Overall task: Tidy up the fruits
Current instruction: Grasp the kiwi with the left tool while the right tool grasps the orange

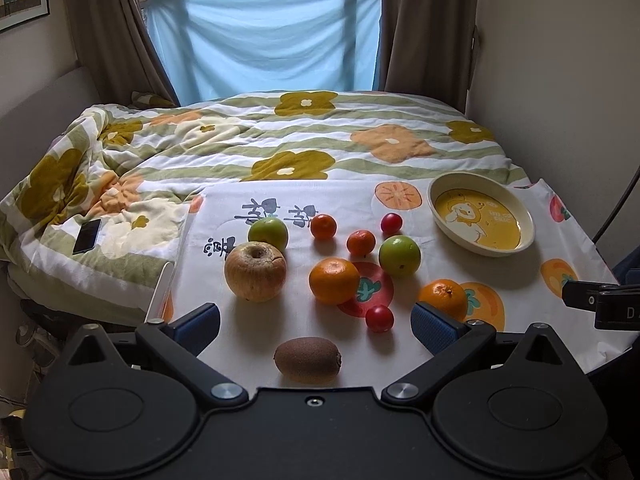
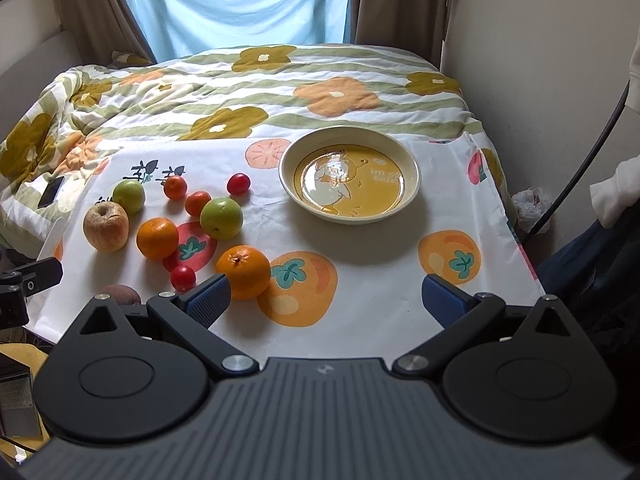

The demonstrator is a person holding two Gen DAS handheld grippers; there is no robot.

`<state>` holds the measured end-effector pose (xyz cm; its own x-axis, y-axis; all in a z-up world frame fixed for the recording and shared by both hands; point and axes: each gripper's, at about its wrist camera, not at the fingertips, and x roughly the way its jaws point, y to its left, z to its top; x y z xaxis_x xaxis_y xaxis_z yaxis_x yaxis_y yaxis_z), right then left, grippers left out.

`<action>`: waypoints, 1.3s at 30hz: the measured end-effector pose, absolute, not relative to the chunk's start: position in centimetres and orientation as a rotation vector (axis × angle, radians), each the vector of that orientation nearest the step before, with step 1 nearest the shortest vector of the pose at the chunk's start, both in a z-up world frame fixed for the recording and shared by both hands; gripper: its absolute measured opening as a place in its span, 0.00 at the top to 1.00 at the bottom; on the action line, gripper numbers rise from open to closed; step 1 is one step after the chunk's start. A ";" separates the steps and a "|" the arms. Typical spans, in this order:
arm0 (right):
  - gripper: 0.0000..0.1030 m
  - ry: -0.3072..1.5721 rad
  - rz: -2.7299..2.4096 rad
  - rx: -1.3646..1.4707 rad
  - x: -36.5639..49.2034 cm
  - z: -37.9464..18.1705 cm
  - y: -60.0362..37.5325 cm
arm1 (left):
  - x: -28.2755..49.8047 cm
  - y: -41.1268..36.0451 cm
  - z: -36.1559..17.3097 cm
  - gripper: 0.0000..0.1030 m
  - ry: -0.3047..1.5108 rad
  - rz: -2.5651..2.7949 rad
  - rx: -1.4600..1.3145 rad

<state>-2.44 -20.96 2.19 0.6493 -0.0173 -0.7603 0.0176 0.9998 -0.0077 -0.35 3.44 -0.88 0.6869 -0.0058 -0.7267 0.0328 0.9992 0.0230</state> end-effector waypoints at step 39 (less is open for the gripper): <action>0.03 0.910 0.275 0.018 5.1 -11.8 -17.5 | 4.1 3.7 -15.1 0.32 0.952 0.025 -0.026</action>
<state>5.14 -17.50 -11.78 0.5807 0.2431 -0.7770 -0.2281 0.9647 0.1314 4.08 3.67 -15.06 0.5799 0.0101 -0.8147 -0.0327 0.9994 -0.0109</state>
